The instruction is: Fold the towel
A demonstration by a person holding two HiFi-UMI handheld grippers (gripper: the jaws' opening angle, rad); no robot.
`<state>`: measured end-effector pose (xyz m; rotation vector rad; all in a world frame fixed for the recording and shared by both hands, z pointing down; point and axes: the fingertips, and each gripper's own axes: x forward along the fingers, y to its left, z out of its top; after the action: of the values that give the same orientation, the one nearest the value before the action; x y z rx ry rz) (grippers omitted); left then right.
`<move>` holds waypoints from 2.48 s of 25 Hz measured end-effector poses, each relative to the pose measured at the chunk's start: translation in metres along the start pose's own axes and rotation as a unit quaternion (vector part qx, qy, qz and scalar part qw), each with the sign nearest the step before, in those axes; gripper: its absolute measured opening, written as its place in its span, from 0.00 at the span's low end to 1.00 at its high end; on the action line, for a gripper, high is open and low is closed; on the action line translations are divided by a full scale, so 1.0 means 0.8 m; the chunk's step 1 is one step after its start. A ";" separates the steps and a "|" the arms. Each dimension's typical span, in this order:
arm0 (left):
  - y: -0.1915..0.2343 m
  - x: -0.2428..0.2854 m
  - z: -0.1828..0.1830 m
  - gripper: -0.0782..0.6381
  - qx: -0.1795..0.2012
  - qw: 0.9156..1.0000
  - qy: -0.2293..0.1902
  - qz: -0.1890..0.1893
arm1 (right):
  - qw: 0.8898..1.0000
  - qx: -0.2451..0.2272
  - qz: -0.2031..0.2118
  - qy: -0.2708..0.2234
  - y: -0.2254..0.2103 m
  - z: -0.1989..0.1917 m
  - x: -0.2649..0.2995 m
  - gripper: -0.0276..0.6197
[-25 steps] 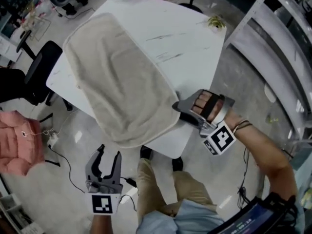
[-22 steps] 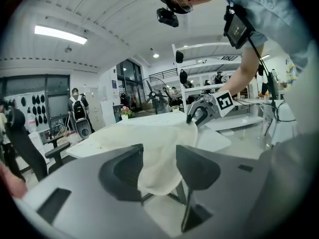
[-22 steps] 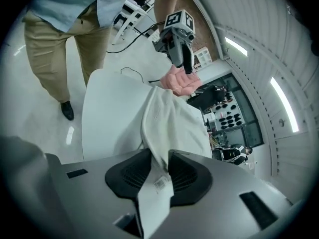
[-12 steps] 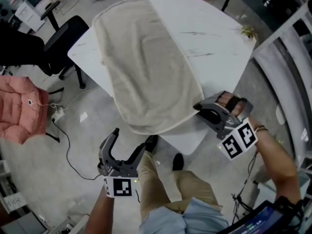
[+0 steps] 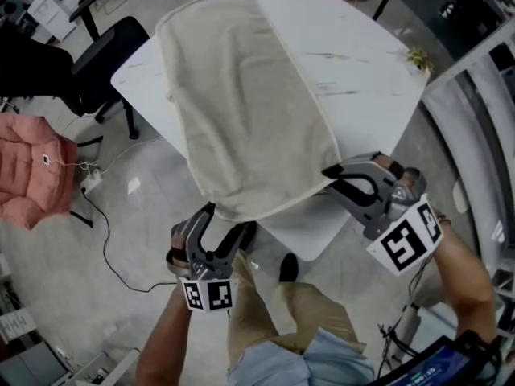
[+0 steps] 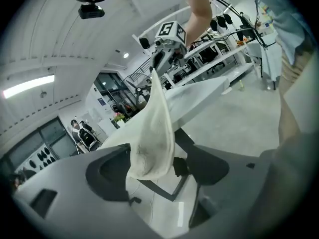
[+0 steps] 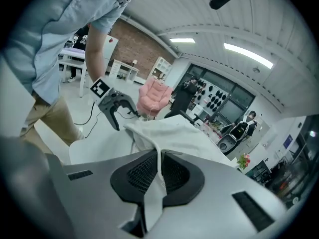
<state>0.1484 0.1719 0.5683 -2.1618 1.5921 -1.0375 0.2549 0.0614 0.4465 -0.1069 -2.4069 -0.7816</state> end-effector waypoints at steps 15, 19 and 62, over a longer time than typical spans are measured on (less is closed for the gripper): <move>0.011 -0.001 -0.012 0.15 0.034 0.998 0.004 0.062 | 0.999 0.046 0.008 -0.012 -0.010 0.008 0.000 0.09; 0.011 -0.013 0.001 0.14 0.006 1.000 -0.001 0.015 | 0.999 0.041 0.004 0.003 -0.007 -0.004 0.000 0.09; 0.154 -0.159 0.168 0.14 -0.180 0.980 -0.025 -0.085 | 0.990 0.120 -0.080 0.003 -0.006 0.052 -0.111 0.09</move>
<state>0.1317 0.2169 0.3512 -2.5758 1.7050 -0.7782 0.3047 0.0902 0.3668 0.1869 -2.5057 -0.5550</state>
